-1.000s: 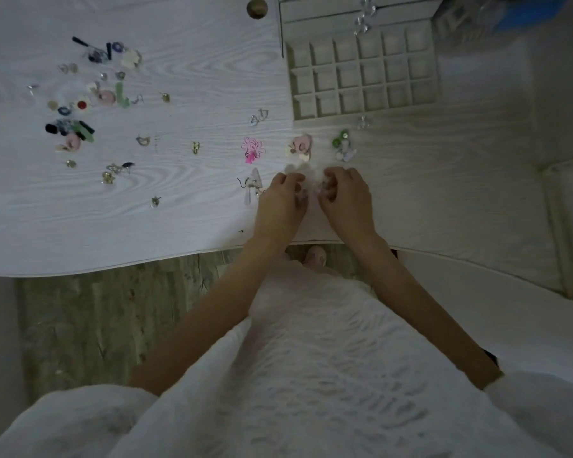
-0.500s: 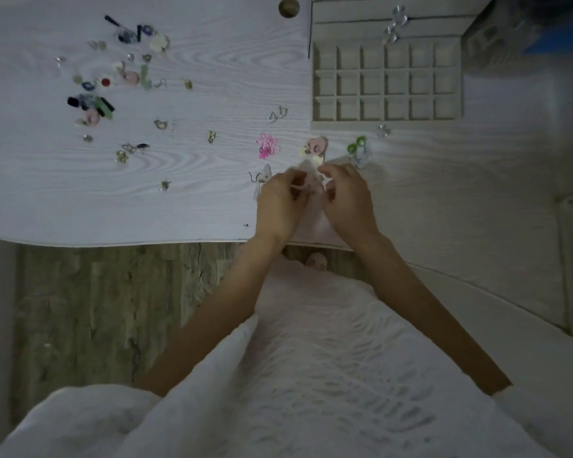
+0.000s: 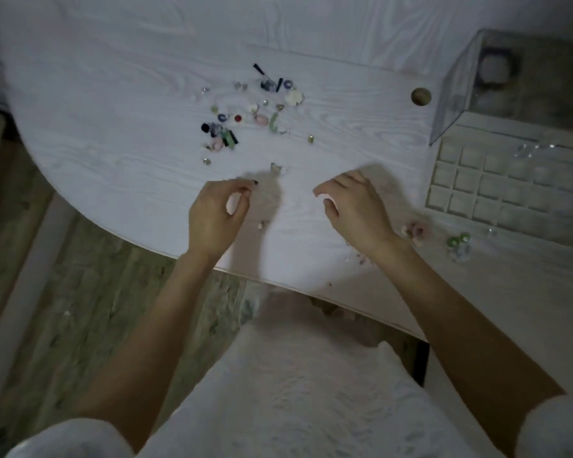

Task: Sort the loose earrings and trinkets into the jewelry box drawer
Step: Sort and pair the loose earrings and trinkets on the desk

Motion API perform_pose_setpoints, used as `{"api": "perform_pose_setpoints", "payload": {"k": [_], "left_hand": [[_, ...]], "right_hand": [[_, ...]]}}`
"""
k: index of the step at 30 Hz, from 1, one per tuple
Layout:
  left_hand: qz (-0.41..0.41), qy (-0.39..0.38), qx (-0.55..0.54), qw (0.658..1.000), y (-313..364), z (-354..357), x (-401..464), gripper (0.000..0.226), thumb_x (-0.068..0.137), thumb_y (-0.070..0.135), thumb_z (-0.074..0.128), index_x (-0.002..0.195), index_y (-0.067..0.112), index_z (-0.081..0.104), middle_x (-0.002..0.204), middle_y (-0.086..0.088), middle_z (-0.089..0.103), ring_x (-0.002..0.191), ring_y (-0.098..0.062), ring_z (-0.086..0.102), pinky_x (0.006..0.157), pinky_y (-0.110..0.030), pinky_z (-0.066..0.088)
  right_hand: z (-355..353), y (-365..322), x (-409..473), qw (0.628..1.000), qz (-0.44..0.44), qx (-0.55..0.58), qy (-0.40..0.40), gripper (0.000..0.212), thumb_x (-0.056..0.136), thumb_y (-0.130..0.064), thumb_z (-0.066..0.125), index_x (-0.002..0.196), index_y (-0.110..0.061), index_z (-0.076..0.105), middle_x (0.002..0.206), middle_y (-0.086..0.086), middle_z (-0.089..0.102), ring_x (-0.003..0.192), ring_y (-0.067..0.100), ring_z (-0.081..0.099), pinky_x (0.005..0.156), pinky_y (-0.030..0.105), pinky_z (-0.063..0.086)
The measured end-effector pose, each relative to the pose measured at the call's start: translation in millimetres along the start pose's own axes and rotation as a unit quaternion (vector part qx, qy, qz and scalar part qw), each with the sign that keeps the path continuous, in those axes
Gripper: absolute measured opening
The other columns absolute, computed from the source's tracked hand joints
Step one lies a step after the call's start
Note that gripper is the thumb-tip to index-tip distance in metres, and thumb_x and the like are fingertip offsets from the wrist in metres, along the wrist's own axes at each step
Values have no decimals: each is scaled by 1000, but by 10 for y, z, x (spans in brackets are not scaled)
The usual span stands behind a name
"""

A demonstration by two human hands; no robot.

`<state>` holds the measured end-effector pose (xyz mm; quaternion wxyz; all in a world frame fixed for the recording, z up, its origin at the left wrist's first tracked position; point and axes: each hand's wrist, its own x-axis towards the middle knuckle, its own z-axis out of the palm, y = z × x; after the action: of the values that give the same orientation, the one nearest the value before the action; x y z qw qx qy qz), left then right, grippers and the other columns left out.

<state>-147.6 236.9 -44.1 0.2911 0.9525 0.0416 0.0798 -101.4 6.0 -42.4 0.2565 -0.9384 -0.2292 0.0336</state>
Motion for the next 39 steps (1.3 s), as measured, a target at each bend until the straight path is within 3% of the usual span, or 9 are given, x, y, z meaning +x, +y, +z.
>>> {"api": "perform_pose_setpoints", "payload": {"k": [2,5,12,16,22,27,30,34,39], "left_hand": [[-97,11,-20,995,-289,-19,254,22,90,21,56,110,17,63,106,-1,68,98,-20,59,81,-35,49],[-147,8,-21,989,-530,-27,617,26,87,15,59,112,13,61,108,-10,64,99,-23,58,82,-31,44],[-138,-71,59,986,-754,145,1098,28,83,18,57,111,13,61,111,-11,60,103,-30,46,80,-29,35],[-133,-88,38,987,-858,169,1166,26,84,14,58,110,10,60,106,-11,60,100,-28,48,78,-27,35],[-93,-76,13,993,-931,121,1147,19,87,12,57,104,9,65,102,-11,63,93,-25,54,76,-26,39],[-33,39,-35,998,-736,-56,1020,15,91,25,58,94,13,68,89,-1,65,79,-14,57,64,-22,45],[-87,51,-130,986,-397,-197,885,16,95,32,51,95,21,62,92,7,65,79,-5,58,64,-16,45],[-109,-18,-276,955,87,-173,654,10,99,27,42,96,23,51,84,7,65,65,-6,65,56,-23,51],[-112,-166,-291,935,563,238,304,12,97,21,45,94,16,55,72,5,62,52,-2,55,50,-15,44]], "right_hand": [[158,-60,375,999,9,22,-23,24,85,-3,57,107,-7,66,100,11,67,102,32,52,86,37,42],[362,-88,952,998,28,28,-45,26,90,-10,54,115,-9,61,111,10,64,108,30,51,92,34,38],[666,-322,1887,999,48,-12,5,25,91,-13,54,115,-7,57,118,14,56,115,30,44,94,35,37],[762,-396,2053,995,65,-65,-45,34,91,-12,54,124,-8,49,123,15,52,114,30,46,87,36,42],[826,-378,1948,994,44,-90,-49,26,90,1,48,114,-3,54,114,17,55,103,30,50,77,39,49],[698,-438,1723,995,71,54,35,17,90,-10,55,105,-5,62,101,11,59,90,21,55,72,22,39],[506,-517,1379,973,100,185,100,11,87,-9,60,96,-9,65,91,1,53,72,3,49,66,7,38],[265,-497,715,933,185,281,127,9,86,-8,61,87,-15,67,83,-7,60,69,5,58,63,18,48],[27,-318,-205,876,293,354,147,10,85,-3,63,88,-12,67,78,-2,67,68,5,63,65,15,50]]}}
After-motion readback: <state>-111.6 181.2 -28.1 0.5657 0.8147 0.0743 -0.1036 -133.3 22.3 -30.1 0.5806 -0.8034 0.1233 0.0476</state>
